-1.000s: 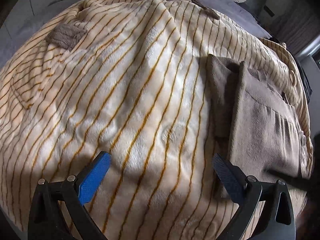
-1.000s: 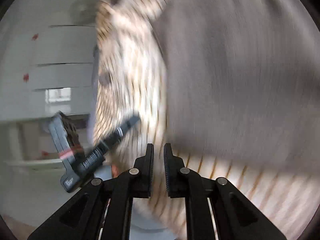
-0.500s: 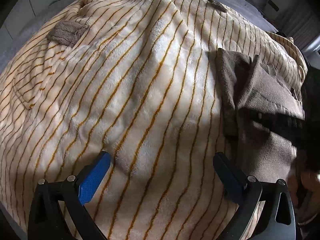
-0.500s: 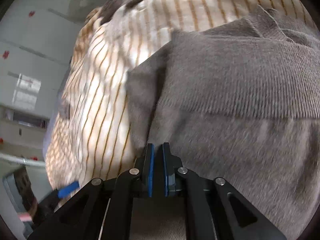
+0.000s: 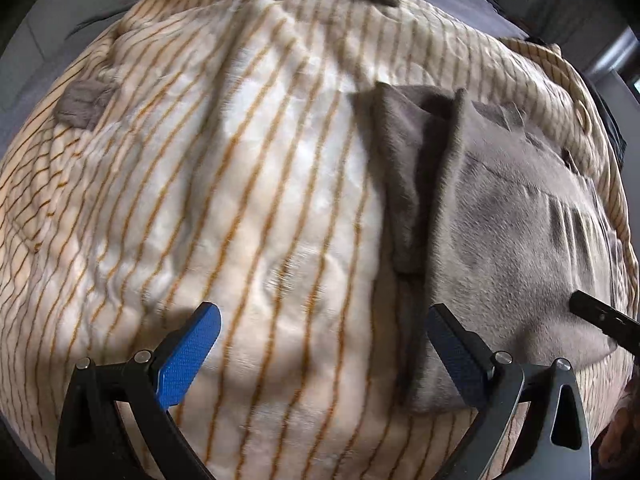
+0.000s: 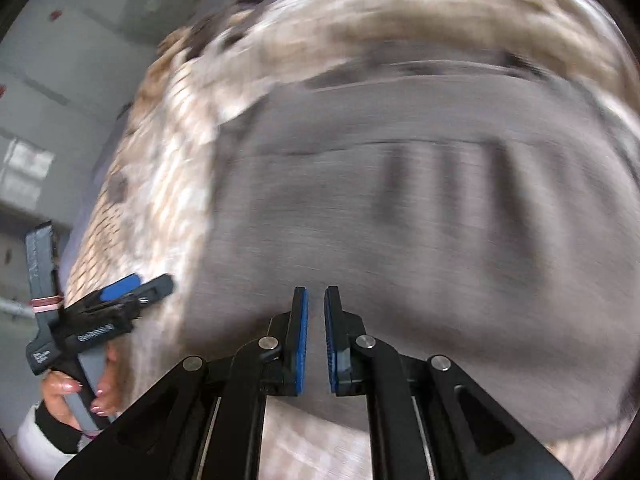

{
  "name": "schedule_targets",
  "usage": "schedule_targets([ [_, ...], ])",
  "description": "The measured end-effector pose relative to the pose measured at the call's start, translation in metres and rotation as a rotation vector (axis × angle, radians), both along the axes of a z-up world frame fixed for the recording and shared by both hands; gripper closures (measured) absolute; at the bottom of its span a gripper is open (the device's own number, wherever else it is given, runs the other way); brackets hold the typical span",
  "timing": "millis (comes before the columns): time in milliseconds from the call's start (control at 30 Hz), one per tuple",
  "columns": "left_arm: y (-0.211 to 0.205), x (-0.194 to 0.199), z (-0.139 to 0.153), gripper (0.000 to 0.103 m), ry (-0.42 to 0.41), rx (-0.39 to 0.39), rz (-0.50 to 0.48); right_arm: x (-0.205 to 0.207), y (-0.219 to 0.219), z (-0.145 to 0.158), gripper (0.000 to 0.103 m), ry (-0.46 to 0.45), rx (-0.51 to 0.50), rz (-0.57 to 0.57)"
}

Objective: Fold small clothes

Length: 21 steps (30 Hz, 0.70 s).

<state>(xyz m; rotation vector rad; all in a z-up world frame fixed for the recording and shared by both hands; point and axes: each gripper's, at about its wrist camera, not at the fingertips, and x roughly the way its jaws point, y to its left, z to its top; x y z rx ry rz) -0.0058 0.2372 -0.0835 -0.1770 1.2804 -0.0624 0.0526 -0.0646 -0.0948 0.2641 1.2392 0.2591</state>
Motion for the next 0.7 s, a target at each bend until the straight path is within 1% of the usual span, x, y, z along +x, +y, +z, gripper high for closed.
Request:
schedule_targets([
  [67, -0.008, 0.0, -0.002, 0.0, 0.005, 0.007, -0.013, -0.008, -0.023, -0.002, 0.093, 0.02, -0.029, -0.056],
  [133, -0.015, 0.002, -0.004, 0.0, 0.012, 0.011, -0.026, -0.016, -0.04, -0.015, 0.093, 0.062, -0.056, -0.104],
  [167, -0.019, 0.004, -0.005, 0.0, 0.018, 0.016, -0.036, -0.02, -0.047, -0.022, 0.094, 0.084, -0.048, -0.123],
  [200, -0.02, 0.003, -0.005, 0.0, 0.02, 0.021, -0.041, -0.024, -0.057, -0.026, 0.094, 0.093, -0.016, -0.135],
  [267, -0.027, 0.006, -0.006, 0.0, 0.024, 0.033, -0.052, -0.03, -0.066, -0.027, 0.094, 0.087, 0.016, -0.143],
  [367, -0.033, 0.01, -0.007, 0.0, 0.036, 0.048, -0.06, -0.031, -0.062, -0.027, 0.093, 0.069, -0.011, -0.123],
  [433, -0.038, 0.013, -0.008, 0.0, 0.044, 0.056, -0.067, -0.029, -0.055, -0.029, 0.088, 0.065, -0.021, -0.117],
  [500, -0.044, 0.016, -0.009, 0.0, 0.05, 0.061, -0.08, -0.029, -0.055, -0.027, 0.079, 0.061, -0.001, -0.121],
  [533, -0.048, 0.017, -0.009, 0.0, 0.05, 0.065, -0.085, -0.03, -0.054, -0.025, 0.077, 0.058, 0.005, -0.121],
  [700, -0.06, 0.02, -0.012, 0.0, 0.066, 0.057, -0.086, -0.037, -0.049, -0.017, 0.057, 0.049, 0.034, -0.133],
])
